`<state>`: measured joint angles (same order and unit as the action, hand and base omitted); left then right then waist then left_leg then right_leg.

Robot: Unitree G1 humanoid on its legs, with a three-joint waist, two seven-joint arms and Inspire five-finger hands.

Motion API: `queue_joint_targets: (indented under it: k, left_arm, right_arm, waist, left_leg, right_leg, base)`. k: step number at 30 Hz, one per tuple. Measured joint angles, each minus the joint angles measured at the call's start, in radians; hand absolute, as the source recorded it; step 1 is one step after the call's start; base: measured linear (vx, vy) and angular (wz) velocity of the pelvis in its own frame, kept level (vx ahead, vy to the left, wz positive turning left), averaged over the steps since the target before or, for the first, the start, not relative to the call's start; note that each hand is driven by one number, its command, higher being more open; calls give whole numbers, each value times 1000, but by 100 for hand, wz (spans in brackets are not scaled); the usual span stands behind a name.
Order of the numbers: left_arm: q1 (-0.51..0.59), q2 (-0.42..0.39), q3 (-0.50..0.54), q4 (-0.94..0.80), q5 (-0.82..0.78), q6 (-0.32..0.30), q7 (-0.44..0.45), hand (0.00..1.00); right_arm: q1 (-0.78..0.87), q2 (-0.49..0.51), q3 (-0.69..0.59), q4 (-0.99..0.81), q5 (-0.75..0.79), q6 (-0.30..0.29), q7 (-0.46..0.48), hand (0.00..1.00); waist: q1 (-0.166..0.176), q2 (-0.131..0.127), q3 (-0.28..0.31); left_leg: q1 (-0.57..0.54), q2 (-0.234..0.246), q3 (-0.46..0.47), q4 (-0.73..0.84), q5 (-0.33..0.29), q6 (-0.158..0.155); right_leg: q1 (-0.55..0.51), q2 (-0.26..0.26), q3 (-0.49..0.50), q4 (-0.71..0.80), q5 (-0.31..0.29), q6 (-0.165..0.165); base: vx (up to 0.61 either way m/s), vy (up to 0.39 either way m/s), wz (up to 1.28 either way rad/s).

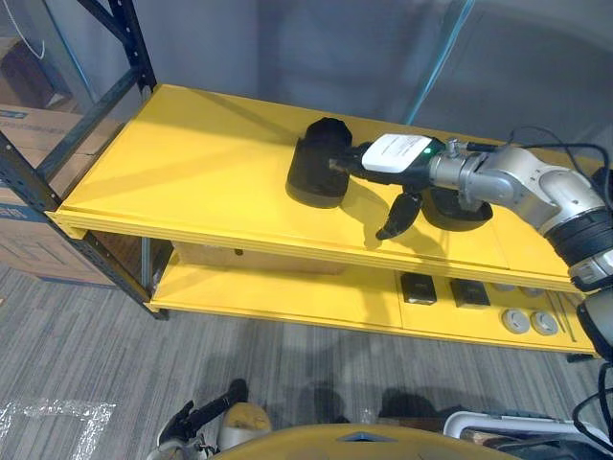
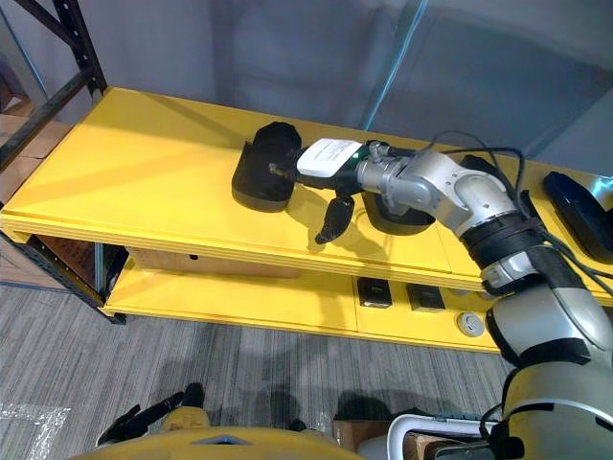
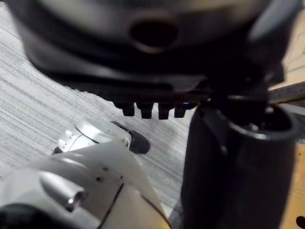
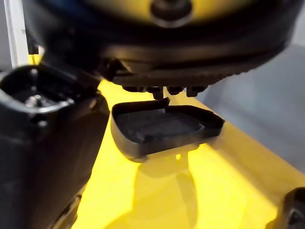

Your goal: Walk over and take three plastic housings, then place them on the shelf

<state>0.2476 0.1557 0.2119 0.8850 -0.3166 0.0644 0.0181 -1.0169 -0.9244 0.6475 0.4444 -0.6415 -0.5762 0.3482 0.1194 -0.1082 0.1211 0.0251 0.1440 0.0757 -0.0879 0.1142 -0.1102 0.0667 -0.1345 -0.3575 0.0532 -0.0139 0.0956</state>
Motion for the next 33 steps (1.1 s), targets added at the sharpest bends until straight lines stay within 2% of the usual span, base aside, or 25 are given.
queue_joint_targets:
  k: [3,6,8,9,10,12,14,17,18,19,21,23,25,27,29,33]
  left_arm:
    - [2,0,0,8,-9,0,0,100]
    - [9,0,1,13,-10,0,2,100]
    - [10,1,2,23,-9,1,2,100]
    - [10,1,2,25,-8,0,2,100]
    - [11,1,2,30,-8,1,2,100]
    - [21,-2,2,36,-4,1,0,100]
    - [26,-2,3,58,13,2,-7,100]
    - [32,-10,5,90,15,1,-16,100]
    - [40,-14,4,103,17,1,-23,100]
    - [42,-17,4,109,21,0,-24,100]
    - [56,-33,10,110,53,-10,-24,100]
    - [64,-41,10,110,54,-22,-25,100]
    - [66,-53,10,110,56,-42,-22,100]
    - [65,-55,10,110,56,-47,-21,100]
    - [65,-60,10,110,56,-49,-15,100]
    - [73,-86,40,106,58,-48,3,100]
  right_arm:
    - [-25,-31,-43,-37,3,32,-15,100]
    - [-24,-62,-111,-71,61,112,-71,100]
    - [18,-64,-245,-97,121,198,-132,100]
    - [46,-64,-296,-110,148,218,-148,100]
    - [101,-66,-384,-137,194,242,-175,100]
    - [256,-68,-593,-220,334,296,-240,100]
    - [425,-66,-748,-278,434,327,-278,100]
    - [634,-11,-899,-315,523,361,-301,100]
    - [769,71,-989,-335,552,384,-321,100]
    - [814,109,-1019,-341,553,393,-331,100]
    - [975,299,-1101,-343,616,423,-370,100]
    - [1033,386,-1124,-344,619,435,-385,100]
    - [1150,540,-1137,-344,658,442,-420,100]
    - [1214,624,-1137,-345,657,443,-451,100]
    - [1297,736,-1136,-373,674,442,-529,100]
    - [1416,877,-1134,-471,793,429,-643,100]
  waist:
    - [-19,-1,-2]
    - [-47,-2,-12]
    - [-72,-2,-14]
    - [-72,-2,-14]
    - [-77,-2,-20]
    - [-115,-2,-31]
    - [-146,3,-59]
    - [-181,14,-75]
    - [-206,25,-90]
    - [-212,30,-93]
    - [-242,50,-103]
    - [-253,63,-111]
    - [-270,80,-108]
    - [-278,85,-106]
    - [-292,93,-101]
    - [-294,99,-99]
  left_leg:
    - [0,0,16,0,-2,-1]
    - [3,0,36,3,-5,-3]
    - [14,3,61,4,-9,-4]
    - [20,3,70,4,-13,-5]
    - [24,4,83,3,-16,-5]
    - [35,5,113,3,-25,-5]
    - [41,7,146,3,-35,-7]
    - [68,8,185,3,-47,-11]
    - [79,8,208,3,-56,-13]
    - [85,8,219,3,-60,-14]
    - [100,6,264,3,-71,-14]
    - [107,6,289,3,-75,-15]
    - [127,8,321,3,-93,-23]
    - [134,9,339,0,-99,-23]
    - [139,7,374,0,-106,-23]
    - [166,12,457,-1,-120,-34]
  right_leg:
    - [-12,0,16,0,1,1]
    - [-21,1,36,-2,4,4]
    - [-27,3,57,-2,5,4]
    - [-29,3,66,-2,5,4]
    - [-32,4,78,-3,6,4]
    - [-37,6,105,-3,8,5]
    - [-51,10,142,-3,11,5]
    - [-52,13,182,-3,14,5]
    - [-57,15,204,-2,14,5]
    - [-59,16,213,0,14,6]
    - [-74,19,258,1,18,8]
    - [-83,22,282,2,21,9]
    - [-86,29,312,-1,21,11]
    - [-90,33,329,-5,19,10]
    - [-100,36,363,-5,24,13]
    - [-116,48,431,-9,42,8]
  base:
    - [3,-5,-16]
    - [36,-6,-18]
    - [20,-7,-25]
    - [0,-3,-33]
    - [6,2,-34]
    - [34,7,-40]
    - [35,11,-47]
    - [31,18,-52]
    - [17,20,-40]
    - [11,25,-56]
    - [-8,31,-58]
    - [-11,27,-40]
    - [-38,20,-42]
    - [-38,6,-34]
    - [-11,14,-40]
    - [36,22,-57]
